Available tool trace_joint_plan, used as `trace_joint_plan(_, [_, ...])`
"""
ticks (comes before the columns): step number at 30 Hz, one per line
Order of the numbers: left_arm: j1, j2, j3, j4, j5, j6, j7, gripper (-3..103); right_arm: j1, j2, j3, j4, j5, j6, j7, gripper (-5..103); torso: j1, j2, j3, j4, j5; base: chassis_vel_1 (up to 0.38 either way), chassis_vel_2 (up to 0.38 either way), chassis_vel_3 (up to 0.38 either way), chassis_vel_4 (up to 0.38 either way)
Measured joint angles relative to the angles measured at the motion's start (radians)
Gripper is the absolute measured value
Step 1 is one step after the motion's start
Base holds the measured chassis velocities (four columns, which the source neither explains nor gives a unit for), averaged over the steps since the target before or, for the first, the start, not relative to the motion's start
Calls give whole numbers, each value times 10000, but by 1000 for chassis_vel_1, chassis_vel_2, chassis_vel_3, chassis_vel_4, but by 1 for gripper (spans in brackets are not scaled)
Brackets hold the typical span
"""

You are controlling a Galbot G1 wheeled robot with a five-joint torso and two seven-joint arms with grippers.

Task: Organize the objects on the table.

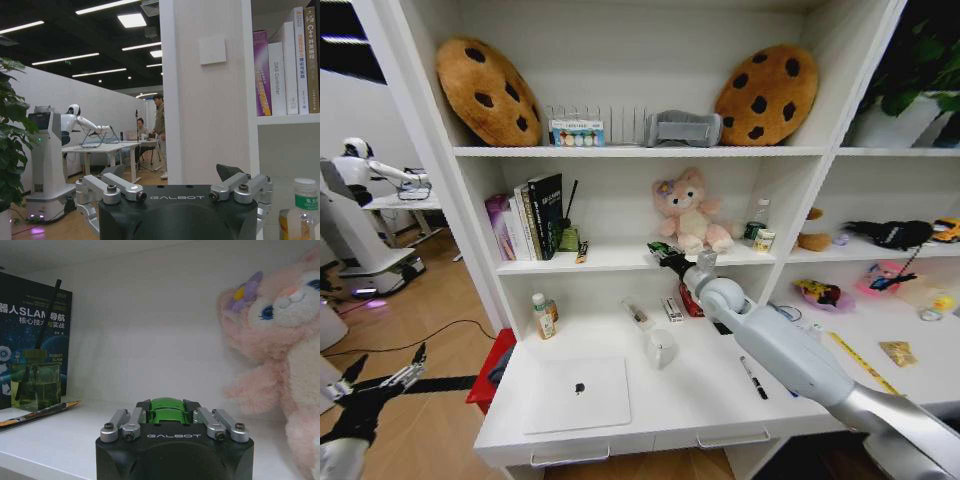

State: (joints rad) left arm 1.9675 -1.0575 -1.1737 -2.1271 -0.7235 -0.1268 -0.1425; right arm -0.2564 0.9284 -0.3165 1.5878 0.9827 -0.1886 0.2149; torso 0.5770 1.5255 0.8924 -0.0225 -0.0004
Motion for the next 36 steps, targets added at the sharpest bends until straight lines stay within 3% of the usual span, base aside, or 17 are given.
trace_joint_plan(8, [0,0,-1,0,0,0,-1,100,540,296,-560,-724,43,-6,164,35,-1,2,0,-2,4,0,0,0,0])
trace_joint_plan(23, [0,0,0,0,0,0,-1,100,313,351,-581,-1000,-135,1,170,32,-2,2,-1,-2,4,0,0,0,0])
trace_joint_plan(28, [0,0,-1,0,0,0,-1,100,312,346,-571,-999,-135,-6,160,53,-2,2,-1,-1,4,0,0,0,0])
trace_joint_plan(29, [0,0,-1,0,0,0,-1,100,312,346,-571,-999,-135,-6,160,53,-2,2,-1,-1,4,0,0,0,0])
trace_joint_plan(32, [0,0,-1,0,0,0,-2,100,311,321,-511,-919,-132,-41,108,70,-1,1,-1,-2,4,0,0,0,0])
trace_joint_plan(33, [0,0,-1,0,0,0,-2,100,311,321,-511,-919,-132,-41,108,70,-1,1,-1,-2,4,0,0,0,0])
trace_joint_plan(36, [0,0,-1,0,0,0,-2,100,235,212,-297,-422,-202,-66,173,86,-2,1,-1,0,3,0,0,0,0])
